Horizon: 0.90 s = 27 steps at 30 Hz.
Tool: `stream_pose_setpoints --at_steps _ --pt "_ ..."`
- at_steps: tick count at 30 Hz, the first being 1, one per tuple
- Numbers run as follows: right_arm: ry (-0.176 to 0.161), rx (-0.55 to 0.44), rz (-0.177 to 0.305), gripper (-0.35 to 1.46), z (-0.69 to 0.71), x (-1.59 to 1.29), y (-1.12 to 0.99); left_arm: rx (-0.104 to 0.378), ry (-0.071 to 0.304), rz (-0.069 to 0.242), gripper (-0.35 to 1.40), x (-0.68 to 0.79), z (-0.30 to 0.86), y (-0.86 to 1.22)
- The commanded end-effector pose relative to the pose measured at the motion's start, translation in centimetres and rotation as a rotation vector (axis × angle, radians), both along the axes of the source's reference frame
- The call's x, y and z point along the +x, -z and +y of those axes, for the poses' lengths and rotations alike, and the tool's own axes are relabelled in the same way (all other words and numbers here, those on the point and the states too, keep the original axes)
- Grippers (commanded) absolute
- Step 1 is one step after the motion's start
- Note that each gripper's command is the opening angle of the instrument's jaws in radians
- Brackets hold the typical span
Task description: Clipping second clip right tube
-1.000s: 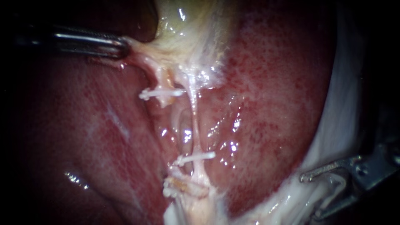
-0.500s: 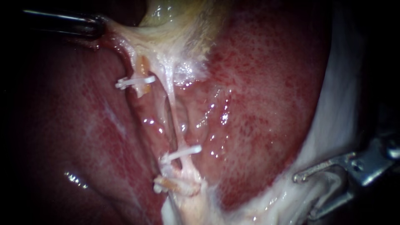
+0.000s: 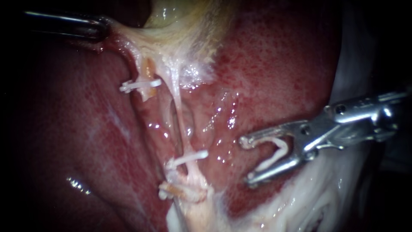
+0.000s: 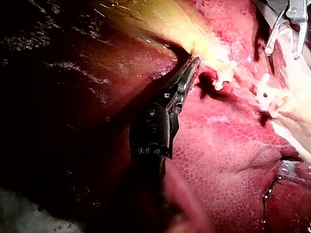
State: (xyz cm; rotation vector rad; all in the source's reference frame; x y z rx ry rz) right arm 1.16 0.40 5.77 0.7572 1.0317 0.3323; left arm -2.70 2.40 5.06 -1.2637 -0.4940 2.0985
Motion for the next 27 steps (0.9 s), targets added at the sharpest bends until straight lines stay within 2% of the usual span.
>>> stream_pose_setpoints --at_steps 1,7,13,19,27 --pt "-0.006 -0.004 -0.007 0.5 0.0 0.03 -0.06 0.001 -0.002 -0.001 -0.35 0.0 0.0 0.0" --pt "-0.023 0.009 -0.025 0.5 -0.05 0.16 -0.34 0.0 -0.001 -0.001 -0.35 -0.01 0.0 0.0" --pt "-0.066 0.056 -0.024 0.5 -0.09 0.35 -0.6 0.0 -0.001 0.0 -0.35 -0.01 -0.01 -0.01" --pt "-0.089 0.107 -0.003 0.5 -0.05 0.5 -0.66 0.0 -0.001 0.0 -0.35 -0.01 -0.01 -0.01" --pt "-0.093 0.15 0.008 0.5 -0.05 0.67 -0.71 0.0 -0.001 0.0 -0.35 -0.01 -0.01 -0.01"
